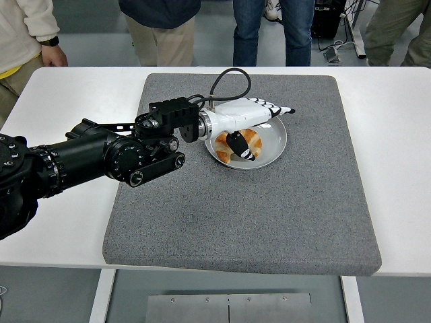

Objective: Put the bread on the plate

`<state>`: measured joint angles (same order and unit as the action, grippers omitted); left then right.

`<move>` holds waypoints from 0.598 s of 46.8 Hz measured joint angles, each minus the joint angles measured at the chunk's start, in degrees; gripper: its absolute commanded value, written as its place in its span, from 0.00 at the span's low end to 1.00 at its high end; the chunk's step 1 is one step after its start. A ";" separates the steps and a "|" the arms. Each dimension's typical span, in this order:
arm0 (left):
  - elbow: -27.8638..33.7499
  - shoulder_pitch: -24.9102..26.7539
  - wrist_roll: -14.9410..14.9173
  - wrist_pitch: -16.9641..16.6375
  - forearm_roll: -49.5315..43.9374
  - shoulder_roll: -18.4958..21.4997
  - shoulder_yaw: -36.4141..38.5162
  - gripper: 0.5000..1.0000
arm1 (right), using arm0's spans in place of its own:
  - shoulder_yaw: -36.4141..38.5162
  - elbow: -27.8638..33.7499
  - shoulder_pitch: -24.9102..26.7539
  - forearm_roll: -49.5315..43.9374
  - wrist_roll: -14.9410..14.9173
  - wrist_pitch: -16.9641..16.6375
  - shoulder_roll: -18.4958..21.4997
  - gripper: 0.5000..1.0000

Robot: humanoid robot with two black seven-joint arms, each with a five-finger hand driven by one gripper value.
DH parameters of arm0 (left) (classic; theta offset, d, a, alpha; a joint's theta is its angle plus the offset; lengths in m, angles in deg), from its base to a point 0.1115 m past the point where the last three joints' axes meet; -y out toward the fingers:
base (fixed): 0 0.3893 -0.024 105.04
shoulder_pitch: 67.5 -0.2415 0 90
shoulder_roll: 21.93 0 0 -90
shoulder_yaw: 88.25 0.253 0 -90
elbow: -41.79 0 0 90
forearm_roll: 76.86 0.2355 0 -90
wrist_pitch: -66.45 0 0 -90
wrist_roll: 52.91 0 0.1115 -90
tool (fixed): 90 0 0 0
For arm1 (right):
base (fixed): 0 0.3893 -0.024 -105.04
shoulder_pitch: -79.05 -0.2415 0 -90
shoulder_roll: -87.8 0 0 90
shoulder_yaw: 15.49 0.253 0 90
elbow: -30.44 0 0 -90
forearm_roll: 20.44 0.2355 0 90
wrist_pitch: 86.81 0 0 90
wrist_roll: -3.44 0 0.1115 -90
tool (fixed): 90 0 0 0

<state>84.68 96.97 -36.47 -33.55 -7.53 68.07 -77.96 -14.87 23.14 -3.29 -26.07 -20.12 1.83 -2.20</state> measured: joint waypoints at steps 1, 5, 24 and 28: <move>0.22 0.25 0.00 0.03 -0.04 0.00 0.00 0.94 | 0.00 0.00 -0.01 0.00 0.00 0.00 0.00 1.00; 1.68 1.17 -0.07 0.51 -0.11 0.00 -0.03 0.94 | 0.00 0.00 -0.01 0.00 0.00 0.00 0.00 1.00; 9.31 7.14 0.70 1.47 -9.04 5.74 -4.42 0.94 | 0.00 0.00 -0.01 0.00 0.00 -0.05 0.00 1.00; 10.23 7.89 0.64 2.00 -12.01 8.58 -6.45 0.94 | 0.00 0.00 -0.01 0.00 -0.01 -0.05 0.00 1.00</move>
<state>94.91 104.86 -35.82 -31.55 -19.55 76.66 -84.41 -14.87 23.14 -3.30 -26.07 -20.12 1.78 -2.20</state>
